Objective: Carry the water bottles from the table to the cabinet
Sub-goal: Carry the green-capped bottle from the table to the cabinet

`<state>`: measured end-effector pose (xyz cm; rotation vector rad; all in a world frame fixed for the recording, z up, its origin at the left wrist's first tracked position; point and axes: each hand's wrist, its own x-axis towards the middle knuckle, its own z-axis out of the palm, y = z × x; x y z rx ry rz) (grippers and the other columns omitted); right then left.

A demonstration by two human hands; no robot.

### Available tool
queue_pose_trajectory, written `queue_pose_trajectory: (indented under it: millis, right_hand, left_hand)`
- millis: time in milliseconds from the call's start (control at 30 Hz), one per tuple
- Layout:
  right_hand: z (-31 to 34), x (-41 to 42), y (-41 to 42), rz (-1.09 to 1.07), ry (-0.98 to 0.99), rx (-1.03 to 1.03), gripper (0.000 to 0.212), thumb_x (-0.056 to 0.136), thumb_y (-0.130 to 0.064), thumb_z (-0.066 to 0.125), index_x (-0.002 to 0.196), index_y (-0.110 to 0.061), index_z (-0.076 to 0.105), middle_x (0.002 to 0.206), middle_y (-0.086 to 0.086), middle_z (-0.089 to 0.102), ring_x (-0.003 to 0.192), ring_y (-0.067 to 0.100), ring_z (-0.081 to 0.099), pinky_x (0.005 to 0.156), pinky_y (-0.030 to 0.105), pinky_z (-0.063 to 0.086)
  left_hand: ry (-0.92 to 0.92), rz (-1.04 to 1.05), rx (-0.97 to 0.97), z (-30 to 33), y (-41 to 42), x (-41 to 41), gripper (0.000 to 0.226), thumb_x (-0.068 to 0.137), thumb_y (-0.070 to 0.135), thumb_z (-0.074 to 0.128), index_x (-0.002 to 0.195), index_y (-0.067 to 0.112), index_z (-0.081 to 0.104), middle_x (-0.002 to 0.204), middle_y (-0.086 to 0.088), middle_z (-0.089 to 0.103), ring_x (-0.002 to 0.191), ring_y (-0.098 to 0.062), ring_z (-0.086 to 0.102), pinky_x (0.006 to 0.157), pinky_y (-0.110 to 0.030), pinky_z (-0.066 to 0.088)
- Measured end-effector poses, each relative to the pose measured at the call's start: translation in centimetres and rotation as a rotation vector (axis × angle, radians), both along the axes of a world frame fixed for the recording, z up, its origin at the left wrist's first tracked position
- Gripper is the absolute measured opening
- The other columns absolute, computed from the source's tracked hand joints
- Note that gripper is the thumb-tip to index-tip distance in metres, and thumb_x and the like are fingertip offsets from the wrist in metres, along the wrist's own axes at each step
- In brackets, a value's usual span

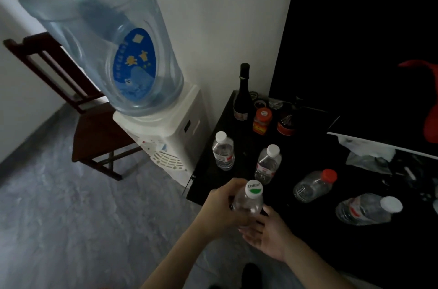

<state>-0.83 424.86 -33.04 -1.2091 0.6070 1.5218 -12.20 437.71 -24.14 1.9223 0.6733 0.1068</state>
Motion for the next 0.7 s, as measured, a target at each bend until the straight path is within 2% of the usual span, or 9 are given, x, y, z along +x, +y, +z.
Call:
queue_pose_trajectory:
  millis: [133,233,367,433,567,700]
  right_hand:
    - [-1.4,0.6,0.4,-0.058,0.009,-0.016,0.057,0.103,-0.048,0.038,0.126,0.000,0.059,0.117,0.026,0.067,0.108,0.038,0.063,0.086,0.044,0.050]
    - [-2.3,1.1,0.8,-0.131,-0.017,-0.033,0.056,0.103,-0.046,0.038,0.129,0.000,0.057,0.121,0.025,0.063,0.114,0.037,0.059,0.091,0.044,0.048]
    - [-2.9,1.4,1.1,-0.244,-0.052,-0.076,0.052,0.104,-0.042,0.040,0.136,-0.003,0.053,0.134,0.023,0.056,0.125,0.033,0.052,0.106,0.047,0.039]
    - [-3.1,1.4,1.1,-0.270,-0.073,-0.095,0.052,0.104,-0.042,0.039,0.138,-0.004,0.051,0.141,0.023,0.050,0.135,0.033,0.045,0.111,0.049,0.035]
    - [-3.4,1.6,0.3,-0.330,-0.062,-0.086,0.054,0.104,-0.043,0.039,0.136,-0.001,0.052,0.125,0.020,0.058,0.136,0.033,0.045,0.109,0.048,0.037]
    - [-3.2,1.6,-0.1,-0.341,-0.055,-0.070,0.049,0.104,-0.042,0.039,0.130,-0.002,0.054,0.115,0.018,0.060,0.134,0.033,0.046,0.107,0.046,0.037]
  left_hand:
    - [0.004,-0.068,-0.039,-2.5,1.1,1.4,0.062,0.072,0.023,0.089,0.126,0.029,0.060,0.113,0.014,0.072,0.106,0.001,0.069,0.089,-0.025,0.059]
    - [-0.006,-0.112,-0.057,-4.1,1.7,2.4,0.059,0.074,0.023,0.089,0.126,0.028,0.060,0.114,0.019,0.071,0.108,0.004,0.067,0.088,-0.018,0.057]
    - [-0.009,-0.164,-0.030,-5.9,2.5,3.8,0.061,0.075,0.027,0.089,0.127,0.029,0.058,0.115,0.023,0.067,0.113,0.010,0.062,0.089,-0.008,0.050]
    - [-0.003,-0.194,-0.024,-6.9,2.8,4.3,0.061,0.074,0.032,0.088,0.127,0.032,0.057,0.118,0.023,0.066,0.116,0.007,0.061,0.093,-0.012,0.051]
    - [0.040,-0.273,0.023,-8.4,3.0,4.7,0.062,0.071,0.048,0.081,0.126,0.043,0.054,0.120,0.023,0.062,0.117,0.001,0.059,0.098,-0.028,0.055]
    - [0.034,-0.303,0.040,-9.0,3.0,5.0,0.062,0.071,0.045,0.083,0.126,0.038,0.056,0.118,0.022,0.064,0.115,-0.001,0.059,0.097,-0.032,0.055]
